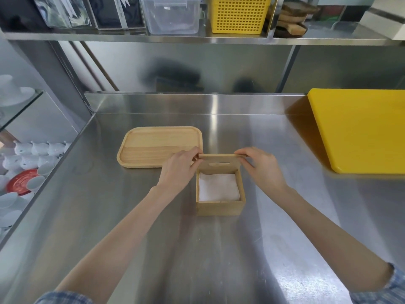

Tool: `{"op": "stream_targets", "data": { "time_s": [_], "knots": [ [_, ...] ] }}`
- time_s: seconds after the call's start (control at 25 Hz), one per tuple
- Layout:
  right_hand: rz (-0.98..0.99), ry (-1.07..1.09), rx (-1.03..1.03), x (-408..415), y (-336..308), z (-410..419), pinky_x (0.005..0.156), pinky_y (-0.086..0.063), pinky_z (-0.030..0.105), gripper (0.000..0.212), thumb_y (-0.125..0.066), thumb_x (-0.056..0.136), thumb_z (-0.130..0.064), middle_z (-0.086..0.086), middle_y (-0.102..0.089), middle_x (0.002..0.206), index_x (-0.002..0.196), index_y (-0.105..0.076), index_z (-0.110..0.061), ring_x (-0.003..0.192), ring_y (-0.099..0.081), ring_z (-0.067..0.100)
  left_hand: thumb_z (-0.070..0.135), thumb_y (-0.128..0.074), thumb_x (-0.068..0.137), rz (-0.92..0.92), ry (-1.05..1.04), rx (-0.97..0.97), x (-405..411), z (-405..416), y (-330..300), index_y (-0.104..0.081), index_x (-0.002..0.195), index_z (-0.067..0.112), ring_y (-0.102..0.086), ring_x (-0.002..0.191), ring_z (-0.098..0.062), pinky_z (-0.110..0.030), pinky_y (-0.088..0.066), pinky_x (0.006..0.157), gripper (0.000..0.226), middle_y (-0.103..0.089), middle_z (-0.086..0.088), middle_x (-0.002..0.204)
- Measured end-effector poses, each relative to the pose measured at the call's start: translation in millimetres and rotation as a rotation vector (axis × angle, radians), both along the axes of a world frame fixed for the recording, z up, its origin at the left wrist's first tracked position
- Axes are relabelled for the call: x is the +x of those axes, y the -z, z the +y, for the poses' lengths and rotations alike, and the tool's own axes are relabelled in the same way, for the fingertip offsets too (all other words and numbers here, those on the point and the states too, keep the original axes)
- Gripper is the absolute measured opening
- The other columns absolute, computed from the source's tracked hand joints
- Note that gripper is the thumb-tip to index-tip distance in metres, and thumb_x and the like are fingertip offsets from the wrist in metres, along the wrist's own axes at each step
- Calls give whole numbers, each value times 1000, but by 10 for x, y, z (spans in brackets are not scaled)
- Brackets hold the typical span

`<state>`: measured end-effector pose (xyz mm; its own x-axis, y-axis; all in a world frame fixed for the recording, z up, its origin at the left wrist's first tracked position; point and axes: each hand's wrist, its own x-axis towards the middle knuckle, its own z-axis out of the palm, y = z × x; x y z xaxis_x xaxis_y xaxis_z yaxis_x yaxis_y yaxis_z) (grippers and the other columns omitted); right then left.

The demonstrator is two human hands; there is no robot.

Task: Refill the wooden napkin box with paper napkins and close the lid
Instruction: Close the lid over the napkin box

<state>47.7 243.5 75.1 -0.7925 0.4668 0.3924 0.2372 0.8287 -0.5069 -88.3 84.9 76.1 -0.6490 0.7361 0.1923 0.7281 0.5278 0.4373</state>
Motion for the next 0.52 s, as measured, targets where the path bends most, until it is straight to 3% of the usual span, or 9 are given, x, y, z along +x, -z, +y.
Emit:
{"op": "stream_targets", "data": {
  "time_s": [0.08, 0.2, 0.32, 0.44, 0.52],
  "knots": [
    [15, -15, 48, 90, 63, -50, 71, -46, 19, 17, -60, 86, -10, 10, -75, 90, 97, -72, -7, 78, -71, 30, 28, -49, 93, -6, 40, 27, 40, -79, 42, -60, 110, 18, -63, 91, -27, -30, -44, 70, 23, -71, -4, 101],
    [48, -89, 107, 218, 156, -108, 70, -44, 18, 21, -58, 83, -16, 8, -77, 84, 93, -73, -6, 73, -72, 26, 29, -53, 91, 16, 128, 79, 115, -210, 125, -68, 110, 19, -64, 97, -24, -28, -44, 82, 26, -73, -1, 105],
    [64, -88, 121, 328, 281, -157, 76, -51, 26, 18, -62, 80, -12, 4, -78, 88, 93, -74, -9, 82, -68, 14, 39, -52, 87, 43, 170, 126, 196, -329, 225, -70, 108, 21, -66, 95, -19, -20, -41, 84, 34, -74, 2, 107],
    [78, -83, 129, 405, 428, -219, 81, -42, 23, 19, -63, 79, -9, 5, -77, 94, 93, -75, -8, 97, -54, 11, 44, -42, 83, 80, 189, 103, 247, -402, 389, -71, 107, 21, -66, 95, -17, -25, -44, 83, 44, -73, 5, 109],
    [60, -93, 162, 455, 525, -246, 83, -41, 23, 22, -57, 83, -18, 4, -77, 96, 94, -75, -9, 99, -53, 11, 43, -44, 82, 113, 181, 88, 280, -427, 508, -72, 106, 21, -58, 95, -10, -27, -47, 78, 43, -73, 5, 108]
  ]
}}
